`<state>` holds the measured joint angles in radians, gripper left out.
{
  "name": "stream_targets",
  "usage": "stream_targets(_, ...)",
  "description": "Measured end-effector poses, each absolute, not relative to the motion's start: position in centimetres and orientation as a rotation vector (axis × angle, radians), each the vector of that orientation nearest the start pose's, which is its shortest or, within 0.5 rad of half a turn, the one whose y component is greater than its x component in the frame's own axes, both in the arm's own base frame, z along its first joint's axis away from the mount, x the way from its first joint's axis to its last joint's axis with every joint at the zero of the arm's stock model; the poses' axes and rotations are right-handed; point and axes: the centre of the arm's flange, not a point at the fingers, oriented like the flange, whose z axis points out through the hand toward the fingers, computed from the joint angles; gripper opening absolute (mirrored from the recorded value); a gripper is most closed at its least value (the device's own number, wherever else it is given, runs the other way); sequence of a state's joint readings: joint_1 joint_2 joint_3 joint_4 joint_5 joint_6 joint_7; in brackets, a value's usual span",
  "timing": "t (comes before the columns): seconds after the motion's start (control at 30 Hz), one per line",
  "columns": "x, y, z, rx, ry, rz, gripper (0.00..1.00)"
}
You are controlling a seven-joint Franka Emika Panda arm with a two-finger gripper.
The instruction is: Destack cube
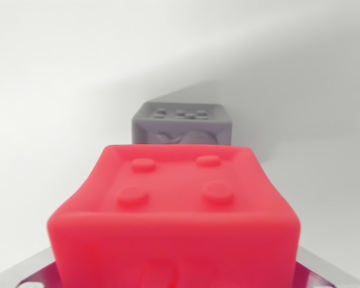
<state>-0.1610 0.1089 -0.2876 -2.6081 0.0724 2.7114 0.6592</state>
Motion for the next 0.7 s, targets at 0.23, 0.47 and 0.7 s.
stream_targets(0.23, 39.2, -19.4, 23.4, -2.618, 1.736, -0.002, 0.0)
stream_targets(0.47, 39.2, -19.4, 25.3, -2.617, 1.735, -0.002, 0.0)
stream_targets(0.7, 39.1, -19.4, 27.4, -2.616, 1.735, -0.003, 0.0)
